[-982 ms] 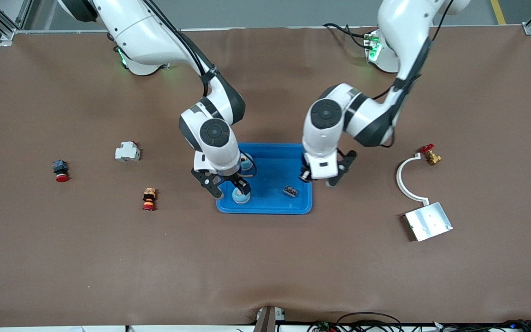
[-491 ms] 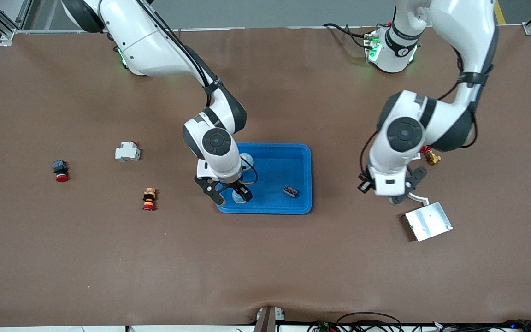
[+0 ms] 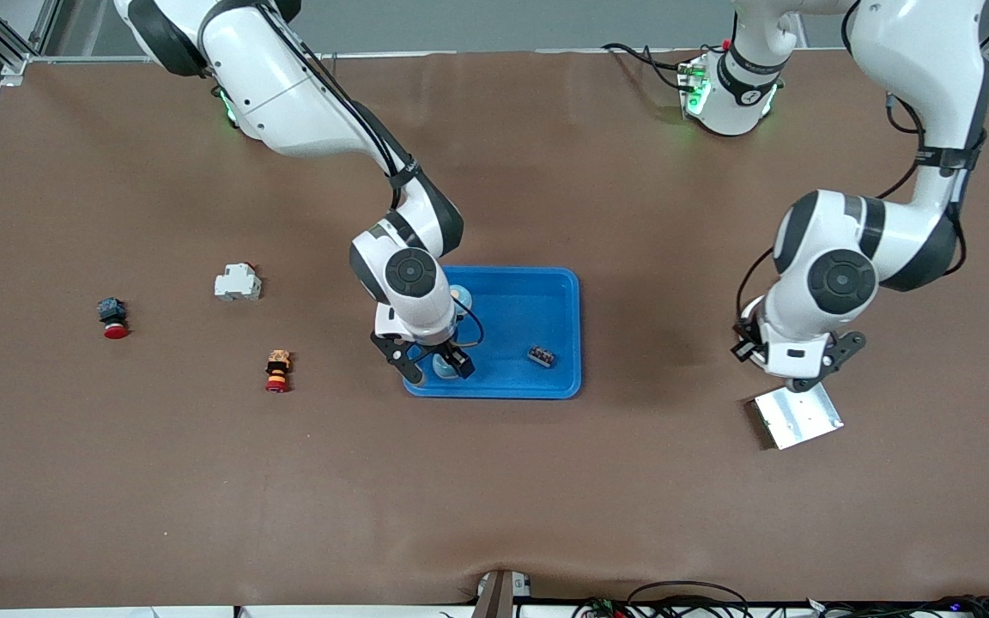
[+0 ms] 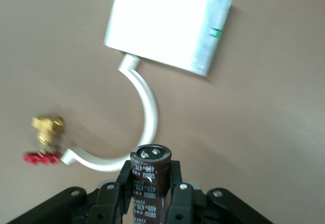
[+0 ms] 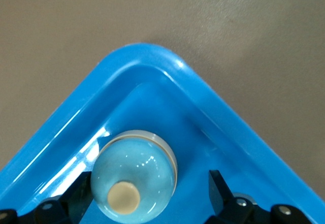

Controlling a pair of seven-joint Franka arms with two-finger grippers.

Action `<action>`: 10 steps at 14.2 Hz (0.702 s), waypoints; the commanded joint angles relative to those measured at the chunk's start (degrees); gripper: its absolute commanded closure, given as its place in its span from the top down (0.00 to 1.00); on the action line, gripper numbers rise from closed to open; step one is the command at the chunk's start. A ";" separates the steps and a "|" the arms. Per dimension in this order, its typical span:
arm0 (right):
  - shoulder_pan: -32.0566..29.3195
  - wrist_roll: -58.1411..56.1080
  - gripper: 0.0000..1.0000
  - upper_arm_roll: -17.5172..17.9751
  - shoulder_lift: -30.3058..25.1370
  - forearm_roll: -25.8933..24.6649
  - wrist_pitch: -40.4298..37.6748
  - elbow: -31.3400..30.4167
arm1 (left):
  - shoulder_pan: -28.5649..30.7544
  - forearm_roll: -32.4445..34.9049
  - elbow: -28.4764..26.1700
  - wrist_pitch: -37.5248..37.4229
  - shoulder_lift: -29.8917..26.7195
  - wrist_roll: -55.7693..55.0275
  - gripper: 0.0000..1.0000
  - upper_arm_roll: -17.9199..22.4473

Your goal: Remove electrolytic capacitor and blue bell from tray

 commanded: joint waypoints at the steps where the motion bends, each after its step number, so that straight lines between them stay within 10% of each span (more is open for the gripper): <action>1: 0.28 2.10 1.00 0.06 1.80 -1.50 -0.29 2.61 | 3.68 2.17 -2.37 1.14 0.31 4.50 0.00 -0.66; 2: 0.37 1.84 1.00 0.06 1.89 -1.76 -0.29 2.61 | 4.57 3.39 -2.73 2.62 1.27 5.04 0.00 -0.66; 3: 0.37 1.05 0.72 0.06 1.89 -2.11 -0.29 2.61 | 5.97 5.49 -3.69 4.11 2.07 5.04 0.00 -0.66; 4: 0.37 1.05 0.04 0.14 1.89 -2.81 -0.29 2.70 | 6.59 7.69 -5.35 6.04 2.25 5.04 0.00 -0.66; 10: 0.81 -1.05 0.00 0.85 0.22 -2.47 -14.21 9.70 | 12.48 11.75 -10.99 15.37 3.04 6.80 0.00 -0.75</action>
